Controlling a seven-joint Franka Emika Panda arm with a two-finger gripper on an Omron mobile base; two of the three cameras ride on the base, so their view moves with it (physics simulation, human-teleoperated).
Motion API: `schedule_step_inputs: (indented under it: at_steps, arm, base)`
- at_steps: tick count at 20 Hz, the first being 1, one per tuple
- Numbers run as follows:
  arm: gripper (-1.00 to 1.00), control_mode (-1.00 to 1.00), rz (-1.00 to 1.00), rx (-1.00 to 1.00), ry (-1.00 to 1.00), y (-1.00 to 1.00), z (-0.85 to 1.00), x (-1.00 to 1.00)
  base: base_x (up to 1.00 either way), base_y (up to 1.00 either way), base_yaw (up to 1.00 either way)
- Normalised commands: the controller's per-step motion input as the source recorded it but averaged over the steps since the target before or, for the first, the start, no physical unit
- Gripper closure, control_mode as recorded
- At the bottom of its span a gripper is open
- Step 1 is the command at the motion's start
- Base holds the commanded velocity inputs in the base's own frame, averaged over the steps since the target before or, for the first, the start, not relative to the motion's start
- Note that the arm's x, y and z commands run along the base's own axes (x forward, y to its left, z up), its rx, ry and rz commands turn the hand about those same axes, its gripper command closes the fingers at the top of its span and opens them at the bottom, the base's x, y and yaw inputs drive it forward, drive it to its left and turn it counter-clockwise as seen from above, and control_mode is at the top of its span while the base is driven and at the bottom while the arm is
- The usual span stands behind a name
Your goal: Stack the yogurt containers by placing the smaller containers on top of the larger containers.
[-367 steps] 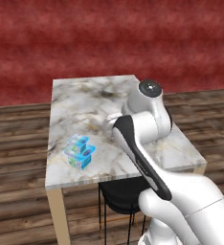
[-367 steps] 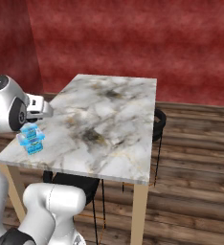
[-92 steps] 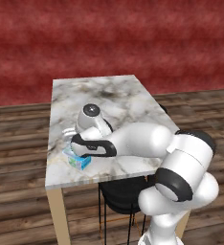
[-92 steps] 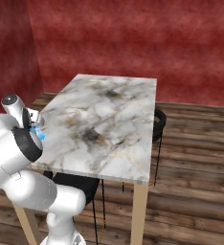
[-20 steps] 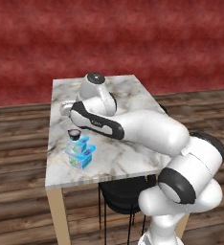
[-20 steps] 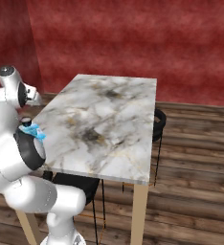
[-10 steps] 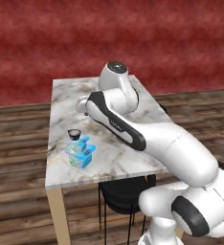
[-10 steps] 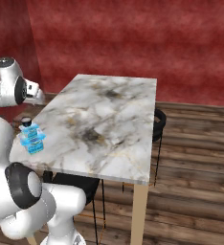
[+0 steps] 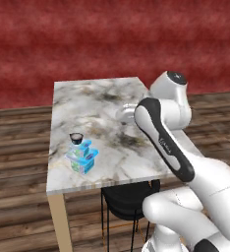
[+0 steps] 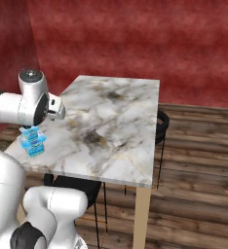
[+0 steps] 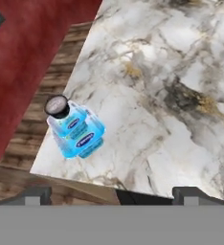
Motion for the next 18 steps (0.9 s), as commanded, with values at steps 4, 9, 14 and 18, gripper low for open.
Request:
schedule_step_inputs:
  at_steps: [4, 9, 14, 18]
  arm:
    - [-1.00, -1.00, 0.00, 0.17, 0.00, -1.00, 0.25, -0.63]
    - [-1.00, -1.00, 0.00, 0.19, -0.03, -0.98, 0.31, -0.58]
    - [-1.00, -1.00, 0.00, 0.18, -0.04, -0.86, 0.36, -0.40]
    - [-1.00, -1.00, 0.00, 0.17, -0.02, -0.92, 0.28, -0.25]
  base:
    - [0.00, 0.00, 0.00]
    - [0.00, 0.00, 0.00]
    - [0.00, 0.00, 0.00]
    - [0.00, 0.00, 0.00]
